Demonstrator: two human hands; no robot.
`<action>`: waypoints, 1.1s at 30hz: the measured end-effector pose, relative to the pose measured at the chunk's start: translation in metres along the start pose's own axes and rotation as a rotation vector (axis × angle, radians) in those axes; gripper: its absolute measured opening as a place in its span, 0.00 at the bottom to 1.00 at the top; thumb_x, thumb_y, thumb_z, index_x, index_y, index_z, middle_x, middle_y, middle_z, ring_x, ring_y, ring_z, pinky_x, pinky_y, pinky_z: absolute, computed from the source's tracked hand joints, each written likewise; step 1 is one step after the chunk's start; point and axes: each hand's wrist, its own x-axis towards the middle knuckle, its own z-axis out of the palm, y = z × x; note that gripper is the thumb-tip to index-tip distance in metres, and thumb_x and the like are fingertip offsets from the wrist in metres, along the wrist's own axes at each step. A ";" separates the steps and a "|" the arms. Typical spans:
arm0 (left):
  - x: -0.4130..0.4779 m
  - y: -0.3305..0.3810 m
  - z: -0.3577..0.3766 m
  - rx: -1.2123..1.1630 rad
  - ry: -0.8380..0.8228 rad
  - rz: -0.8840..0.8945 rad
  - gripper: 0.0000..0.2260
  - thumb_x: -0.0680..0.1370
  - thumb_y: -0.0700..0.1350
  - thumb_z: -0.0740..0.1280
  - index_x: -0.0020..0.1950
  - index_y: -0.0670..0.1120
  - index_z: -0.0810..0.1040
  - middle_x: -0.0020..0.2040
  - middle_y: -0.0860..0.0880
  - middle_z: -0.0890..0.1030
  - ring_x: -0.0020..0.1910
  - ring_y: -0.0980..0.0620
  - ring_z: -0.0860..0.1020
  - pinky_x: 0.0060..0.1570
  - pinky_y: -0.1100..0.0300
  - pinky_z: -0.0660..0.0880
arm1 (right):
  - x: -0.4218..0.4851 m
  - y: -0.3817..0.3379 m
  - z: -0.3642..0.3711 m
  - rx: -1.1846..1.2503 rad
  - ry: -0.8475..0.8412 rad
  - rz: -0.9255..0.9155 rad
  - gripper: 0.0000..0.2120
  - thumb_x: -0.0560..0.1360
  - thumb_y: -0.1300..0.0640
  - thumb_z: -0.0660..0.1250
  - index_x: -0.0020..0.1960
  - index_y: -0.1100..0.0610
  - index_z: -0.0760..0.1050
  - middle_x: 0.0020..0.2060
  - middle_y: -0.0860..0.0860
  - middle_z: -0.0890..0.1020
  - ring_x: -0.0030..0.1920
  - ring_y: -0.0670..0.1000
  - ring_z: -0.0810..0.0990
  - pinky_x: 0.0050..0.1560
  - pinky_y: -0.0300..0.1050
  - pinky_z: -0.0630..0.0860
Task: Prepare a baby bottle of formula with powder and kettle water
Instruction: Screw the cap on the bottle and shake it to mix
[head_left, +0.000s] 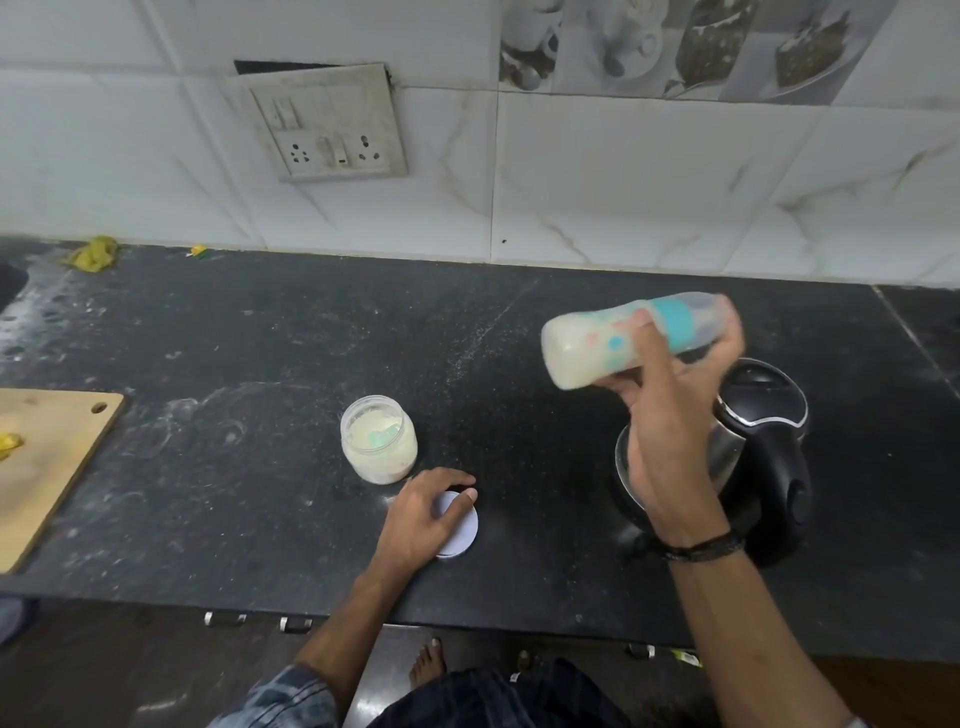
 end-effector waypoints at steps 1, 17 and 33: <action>0.000 0.000 0.000 -0.005 0.000 0.001 0.13 0.77 0.60 0.65 0.56 0.57 0.84 0.55 0.66 0.82 0.58 0.64 0.78 0.62 0.58 0.73 | -0.001 0.003 0.000 -0.067 -0.068 0.029 0.29 0.78 0.62 0.71 0.72 0.47 0.61 0.57 0.52 0.80 0.53 0.51 0.85 0.40 0.48 0.83; 0.000 0.003 -0.001 0.014 -0.007 -0.003 0.14 0.77 0.60 0.65 0.56 0.56 0.84 0.54 0.68 0.82 0.58 0.66 0.77 0.59 0.66 0.70 | 0.007 -0.006 -0.003 0.067 0.145 -0.053 0.32 0.80 0.59 0.70 0.76 0.51 0.56 0.61 0.52 0.78 0.54 0.49 0.85 0.42 0.49 0.82; -0.002 0.005 -0.003 0.013 -0.003 -0.003 0.15 0.77 0.60 0.64 0.56 0.57 0.84 0.54 0.67 0.82 0.58 0.67 0.76 0.59 0.70 0.68 | 0.000 0.006 0.000 0.048 0.038 -0.048 0.32 0.79 0.62 0.71 0.76 0.50 0.58 0.60 0.53 0.79 0.53 0.49 0.84 0.44 0.48 0.82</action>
